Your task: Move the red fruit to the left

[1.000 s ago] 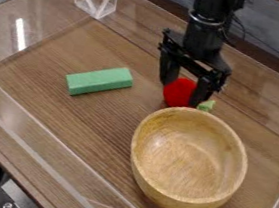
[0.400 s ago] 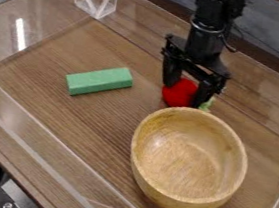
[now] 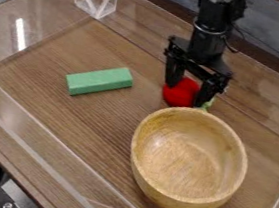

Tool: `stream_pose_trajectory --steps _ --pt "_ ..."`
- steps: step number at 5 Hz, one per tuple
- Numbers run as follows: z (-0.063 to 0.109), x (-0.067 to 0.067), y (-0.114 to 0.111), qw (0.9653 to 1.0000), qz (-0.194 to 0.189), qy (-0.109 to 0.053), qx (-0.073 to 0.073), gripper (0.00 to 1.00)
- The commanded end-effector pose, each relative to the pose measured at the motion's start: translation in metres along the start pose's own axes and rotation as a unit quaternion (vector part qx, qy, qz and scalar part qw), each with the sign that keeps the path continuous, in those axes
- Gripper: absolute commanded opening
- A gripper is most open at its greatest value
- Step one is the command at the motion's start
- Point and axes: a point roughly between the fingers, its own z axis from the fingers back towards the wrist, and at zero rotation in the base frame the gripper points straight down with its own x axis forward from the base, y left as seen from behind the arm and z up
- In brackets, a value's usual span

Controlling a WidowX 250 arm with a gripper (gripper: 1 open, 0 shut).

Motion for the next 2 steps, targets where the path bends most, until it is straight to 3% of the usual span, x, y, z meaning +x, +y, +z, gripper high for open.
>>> stream_pose_trajectory --steps 1,2 --pt "0.0149 0.0028 0.0116 0.9995 -0.022 -0.023 0.003 1.00" --pt "0.0201 -0.0026 0.0184 0.9987 -0.047 -0.022 0.003 1.00"
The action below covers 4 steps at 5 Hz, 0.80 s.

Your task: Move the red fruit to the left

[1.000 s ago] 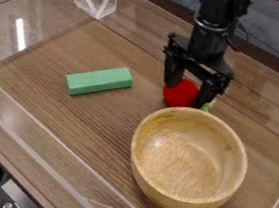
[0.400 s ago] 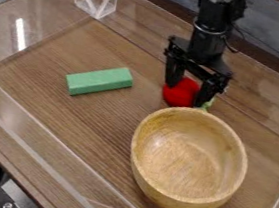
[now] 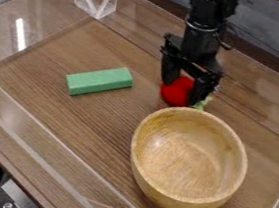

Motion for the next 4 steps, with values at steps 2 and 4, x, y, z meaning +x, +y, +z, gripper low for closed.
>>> stream_pose_trajectory --steps 2,4 --pt "0.010 0.016 0.003 0.9982 -0.052 -0.024 0.013 1.00" --pt "0.001 0.029 0.014 0.9996 0.014 -0.020 0.013 1.00"
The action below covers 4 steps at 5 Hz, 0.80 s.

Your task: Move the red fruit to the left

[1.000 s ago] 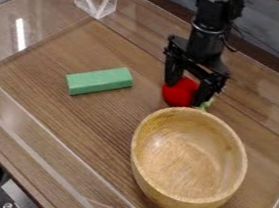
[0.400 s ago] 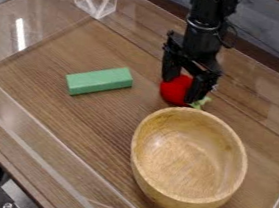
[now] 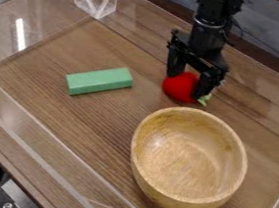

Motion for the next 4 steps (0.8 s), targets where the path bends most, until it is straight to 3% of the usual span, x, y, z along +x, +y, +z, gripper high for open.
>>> stream_pose_trajectory --steps 1,2,3,4 --pt "-0.0004 0.0023 0.0042 0.9999 0.010 -0.010 0.007 1.00" --pt "-0.0078 0.0000 -0.0001 0.9999 0.011 -0.007 0.008 1.00" --pt "-0.0102 0.0003 0.0020 1.0000 -0.001 -0.004 0.008 0.00" --pt "-0.0097 -0.0021 0.0002 0.9998 -0.019 -0.004 0.005 0.00"
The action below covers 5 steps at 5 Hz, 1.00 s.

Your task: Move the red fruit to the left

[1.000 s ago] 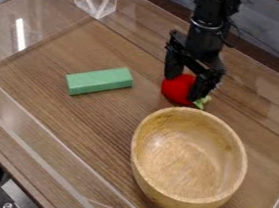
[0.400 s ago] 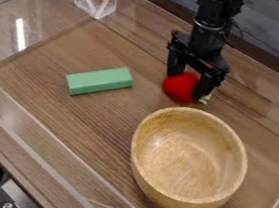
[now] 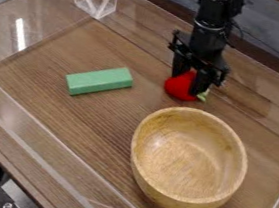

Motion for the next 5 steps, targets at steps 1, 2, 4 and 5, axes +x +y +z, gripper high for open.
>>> stream_pose_trajectory --steps 1,2,4,5 --pt "-0.004 0.003 -0.003 0.9994 -0.034 0.001 -0.001 0.00" --pt "0.019 0.002 0.008 0.9994 -0.029 -0.017 0.002 0.00" --pt "0.068 -0.004 0.036 0.9984 -0.008 -0.055 0.011 0.00" --pt "0.092 -0.013 0.059 0.9969 0.030 -0.071 0.018 0.00"
